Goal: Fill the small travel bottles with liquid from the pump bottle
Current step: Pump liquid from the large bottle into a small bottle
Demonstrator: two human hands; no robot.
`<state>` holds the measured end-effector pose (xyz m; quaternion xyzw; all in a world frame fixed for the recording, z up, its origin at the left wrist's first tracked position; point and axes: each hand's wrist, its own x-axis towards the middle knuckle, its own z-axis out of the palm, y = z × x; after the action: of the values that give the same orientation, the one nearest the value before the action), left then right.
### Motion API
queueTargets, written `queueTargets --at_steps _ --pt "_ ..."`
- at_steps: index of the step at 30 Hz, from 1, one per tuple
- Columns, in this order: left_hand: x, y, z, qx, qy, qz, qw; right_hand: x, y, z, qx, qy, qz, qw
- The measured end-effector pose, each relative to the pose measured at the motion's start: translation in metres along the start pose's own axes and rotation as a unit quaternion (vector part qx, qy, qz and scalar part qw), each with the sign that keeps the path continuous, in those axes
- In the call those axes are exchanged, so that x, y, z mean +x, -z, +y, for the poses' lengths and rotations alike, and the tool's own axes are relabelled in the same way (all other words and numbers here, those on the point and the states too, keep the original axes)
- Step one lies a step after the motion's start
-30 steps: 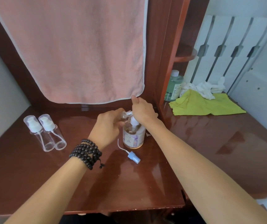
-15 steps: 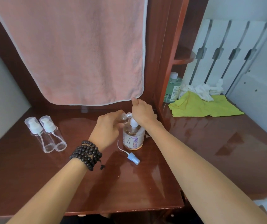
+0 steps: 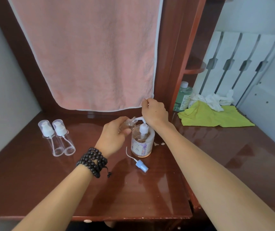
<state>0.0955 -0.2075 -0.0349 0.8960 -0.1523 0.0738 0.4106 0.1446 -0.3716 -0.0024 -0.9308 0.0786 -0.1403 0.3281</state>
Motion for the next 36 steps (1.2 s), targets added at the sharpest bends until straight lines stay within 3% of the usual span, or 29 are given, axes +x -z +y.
queueTargets --at_steps 6,12,15,17,20,23,30,36 --pt "-0.011 0.010 0.004 -0.090 0.027 0.021 0.995 -0.001 0.006 0.002 0.044 0.028 0.033 0.998" --pt "-0.023 0.024 0.005 -0.175 0.030 0.035 0.983 -0.029 0.026 -0.004 0.097 0.148 0.120 0.977" --pt "-0.034 0.031 -0.002 -0.170 0.037 0.047 0.984 -0.067 0.021 0.004 0.086 0.183 0.068 0.977" --pt "-0.041 0.035 -0.008 -0.163 0.047 0.053 0.984 -0.092 0.013 0.018 0.067 0.204 -0.039 0.976" --pt "-0.049 0.040 -0.016 -0.160 0.060 0.055 0.984 -0.113 -0.001 0.038 -0.071 0.241 -0.181 0.951" --pt "-0.055 0.042 -0.022 -0.163 0.066 0.055 0.983 -0.120 -0.015 0.046 -0.220 0.230 -0.240 0.917" --pt "-0.056 0.040 -0.023 -0.166 0.071 0.045 0.982 -0.121 -0.023 0.045 -0.225 0.173 -0.239 0.929" --pt "-0.054 0.042 -0.027 -0.164 0.075 0.043 0.983 -0.095 0.046 0.000 0.026 0.111 -0.179 0.977"
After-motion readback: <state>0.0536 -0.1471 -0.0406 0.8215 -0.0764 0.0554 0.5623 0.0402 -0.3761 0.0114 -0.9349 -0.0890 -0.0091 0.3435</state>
